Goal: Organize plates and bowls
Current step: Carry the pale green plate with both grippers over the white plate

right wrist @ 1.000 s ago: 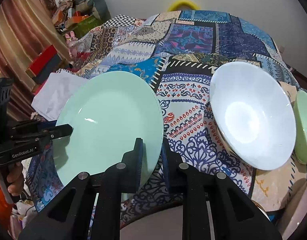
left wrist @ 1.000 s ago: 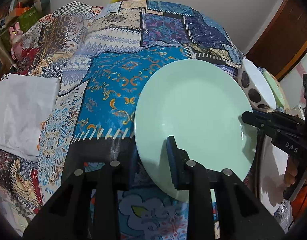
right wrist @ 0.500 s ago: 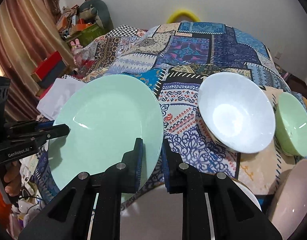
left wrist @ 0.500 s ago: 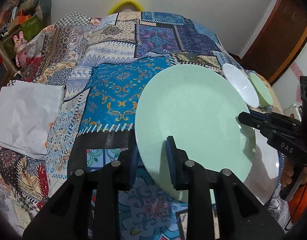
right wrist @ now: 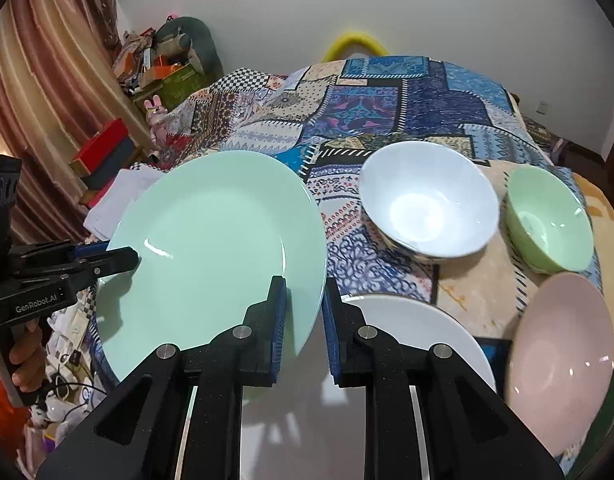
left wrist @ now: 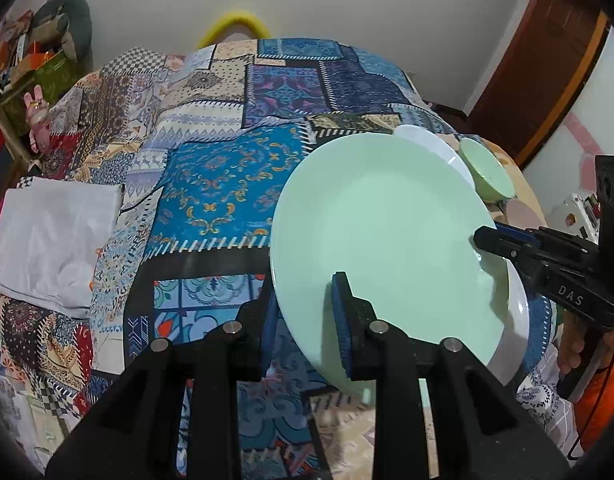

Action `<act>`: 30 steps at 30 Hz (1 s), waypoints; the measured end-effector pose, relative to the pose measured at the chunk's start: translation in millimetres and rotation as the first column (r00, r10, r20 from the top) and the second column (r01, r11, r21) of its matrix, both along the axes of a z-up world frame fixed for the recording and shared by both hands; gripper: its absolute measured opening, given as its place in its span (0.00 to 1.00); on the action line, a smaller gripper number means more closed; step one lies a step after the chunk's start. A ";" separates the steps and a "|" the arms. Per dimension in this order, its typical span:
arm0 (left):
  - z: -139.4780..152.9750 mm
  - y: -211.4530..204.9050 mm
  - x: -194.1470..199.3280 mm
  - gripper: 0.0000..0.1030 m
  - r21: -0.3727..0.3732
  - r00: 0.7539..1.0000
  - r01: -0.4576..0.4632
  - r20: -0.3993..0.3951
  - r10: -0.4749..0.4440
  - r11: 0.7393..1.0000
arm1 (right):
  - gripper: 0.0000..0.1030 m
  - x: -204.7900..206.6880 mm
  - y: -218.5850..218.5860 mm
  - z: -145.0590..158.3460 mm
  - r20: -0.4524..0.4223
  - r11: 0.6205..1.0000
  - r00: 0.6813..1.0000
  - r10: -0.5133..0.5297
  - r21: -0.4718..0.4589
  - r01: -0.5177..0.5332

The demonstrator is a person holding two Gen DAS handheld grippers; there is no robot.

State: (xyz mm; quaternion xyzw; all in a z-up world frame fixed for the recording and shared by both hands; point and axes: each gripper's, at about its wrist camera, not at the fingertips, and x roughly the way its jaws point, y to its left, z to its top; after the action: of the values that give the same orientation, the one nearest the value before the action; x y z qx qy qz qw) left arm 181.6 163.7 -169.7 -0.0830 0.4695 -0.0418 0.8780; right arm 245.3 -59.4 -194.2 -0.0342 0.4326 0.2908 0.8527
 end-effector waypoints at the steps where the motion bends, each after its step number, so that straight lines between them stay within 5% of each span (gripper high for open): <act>1: 2.4 -4.1 -2.3 0.25 0.002 1.000 0.004 0.004 -0.004 1.000 | 0.16 -2.1 -3.1 1.2 0.004 1.000 1.000 -0.003 0.000 0.003; 30: -11.1 -91.2 -11.2 0.25 0.023 0.992 0.115 -0.062 -0.113 0.993 | 0.16 -35.3 -87.8 -10.1 -0.030 0.995 0.995 -0.098 0.024 0.098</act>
State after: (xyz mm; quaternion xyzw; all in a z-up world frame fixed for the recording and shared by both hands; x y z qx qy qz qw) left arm 170.4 72.5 -180.9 -0.0457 0.5004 -0.0831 0.8606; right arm 210.0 -147.2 -204.4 0.0021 0.4423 0.2546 0.8600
